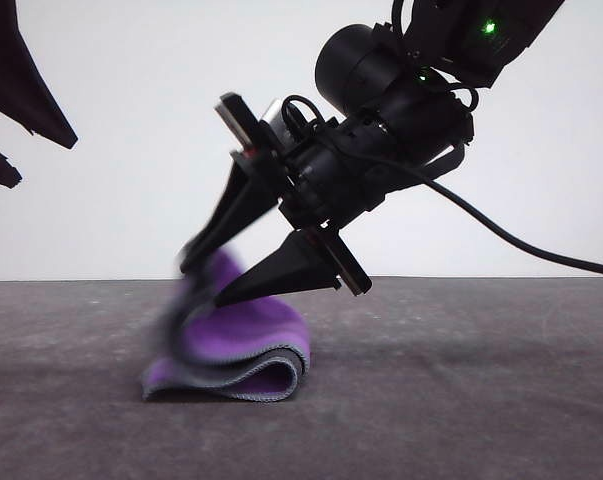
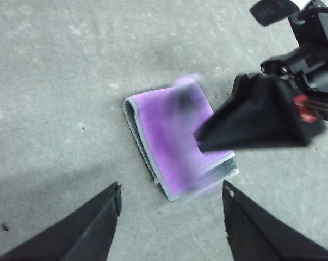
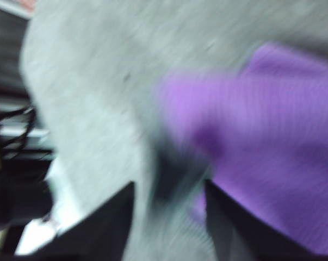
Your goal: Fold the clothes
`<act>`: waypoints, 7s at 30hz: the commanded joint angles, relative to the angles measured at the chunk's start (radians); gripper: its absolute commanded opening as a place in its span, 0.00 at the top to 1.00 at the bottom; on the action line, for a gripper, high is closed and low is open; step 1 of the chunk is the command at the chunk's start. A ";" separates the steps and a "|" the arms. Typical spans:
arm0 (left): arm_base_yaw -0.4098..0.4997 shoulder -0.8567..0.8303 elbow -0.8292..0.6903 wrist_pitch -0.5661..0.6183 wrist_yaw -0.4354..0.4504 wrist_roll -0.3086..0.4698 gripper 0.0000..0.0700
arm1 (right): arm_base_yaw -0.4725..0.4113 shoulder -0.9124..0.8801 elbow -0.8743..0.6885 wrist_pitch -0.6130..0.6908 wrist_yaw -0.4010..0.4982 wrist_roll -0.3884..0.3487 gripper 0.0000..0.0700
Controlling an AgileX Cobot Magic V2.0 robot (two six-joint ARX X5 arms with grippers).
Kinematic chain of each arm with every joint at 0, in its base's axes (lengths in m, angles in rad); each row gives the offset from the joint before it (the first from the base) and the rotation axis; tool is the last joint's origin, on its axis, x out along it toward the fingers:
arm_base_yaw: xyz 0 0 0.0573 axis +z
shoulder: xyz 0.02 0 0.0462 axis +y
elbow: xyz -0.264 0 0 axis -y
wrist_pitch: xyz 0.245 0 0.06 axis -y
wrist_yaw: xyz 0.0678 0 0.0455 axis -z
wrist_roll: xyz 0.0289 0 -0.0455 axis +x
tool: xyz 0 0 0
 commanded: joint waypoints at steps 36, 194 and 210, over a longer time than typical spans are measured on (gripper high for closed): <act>-0.005 0.005 0.011 0.011 -0.001 0.000 0.50 | -0.219 -0.882 -0.481 -0.125 0.579 -0.314 0.56; 0.320 -0.768 -0.628 0.375 -0.298 0.136 1.00 | -0.656 -1.788 -1.061 0.035 0.731 -0.459 0.98; 0.320 -0.768 -0.628 0.375 -0.298 0.136 1.00 | -0.656 -1.788 -1.061 0.035 0.731 -0.459 0.98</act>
